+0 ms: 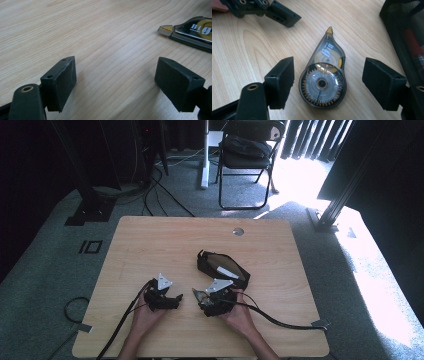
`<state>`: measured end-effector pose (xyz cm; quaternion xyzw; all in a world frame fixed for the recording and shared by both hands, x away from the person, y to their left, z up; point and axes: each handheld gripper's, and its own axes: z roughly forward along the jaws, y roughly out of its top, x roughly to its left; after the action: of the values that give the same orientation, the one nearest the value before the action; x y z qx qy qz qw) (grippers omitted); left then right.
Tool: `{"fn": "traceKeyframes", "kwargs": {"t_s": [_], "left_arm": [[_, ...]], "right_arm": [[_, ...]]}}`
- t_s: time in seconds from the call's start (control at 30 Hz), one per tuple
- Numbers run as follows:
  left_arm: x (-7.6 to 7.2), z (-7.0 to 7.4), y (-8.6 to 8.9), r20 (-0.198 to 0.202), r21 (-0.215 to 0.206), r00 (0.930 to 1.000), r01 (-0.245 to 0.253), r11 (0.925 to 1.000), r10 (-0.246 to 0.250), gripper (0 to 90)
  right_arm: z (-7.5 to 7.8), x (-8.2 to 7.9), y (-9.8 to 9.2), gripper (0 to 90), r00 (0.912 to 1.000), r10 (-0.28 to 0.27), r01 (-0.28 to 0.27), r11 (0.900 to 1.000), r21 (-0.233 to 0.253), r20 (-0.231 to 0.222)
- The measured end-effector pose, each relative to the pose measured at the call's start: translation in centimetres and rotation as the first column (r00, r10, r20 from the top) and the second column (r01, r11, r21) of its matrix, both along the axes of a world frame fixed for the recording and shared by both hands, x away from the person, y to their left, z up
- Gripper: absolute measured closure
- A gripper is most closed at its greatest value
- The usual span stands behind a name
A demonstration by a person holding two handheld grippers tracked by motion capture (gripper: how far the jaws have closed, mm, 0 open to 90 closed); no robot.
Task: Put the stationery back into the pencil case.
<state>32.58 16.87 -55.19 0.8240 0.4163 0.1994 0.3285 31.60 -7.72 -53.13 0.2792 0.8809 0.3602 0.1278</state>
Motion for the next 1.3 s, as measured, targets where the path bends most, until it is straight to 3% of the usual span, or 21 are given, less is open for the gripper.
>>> {"fn": "traceKeyframes", "kwargs": {"t_s": [0.57, 0.8, 1.3], "left_arm": [[0.1, -0.1, 0.1, -0.011, -0.02, 0.9999, -0.002, 0.9998, 0.002, 18.1], [0.1, -0.1, 0.2, -0.012, -0.024, 0.9999, -0.001, 0.9997, 0.001, 18.1], [0.1, -0.1, 0.1, -0.013, -0.027, 0.9999, 0.001, 0.9996, -0.002, 18.1]], "right_arm": [[-1.1, 0.0, 0.5, 19.2, 1.0, -0.004, 0.004, 1.0, -0.031, -0.004], [-1.6, 0.3, 0.6, 25.4, 0.9999, -0.005, 0.005, 0.999, -0.053, -0.013], [-1.4, 0.4, 0.5, 36.4, 0.9984, 0.014, -0.017, 0.999, -0.048, -0.054]]}}
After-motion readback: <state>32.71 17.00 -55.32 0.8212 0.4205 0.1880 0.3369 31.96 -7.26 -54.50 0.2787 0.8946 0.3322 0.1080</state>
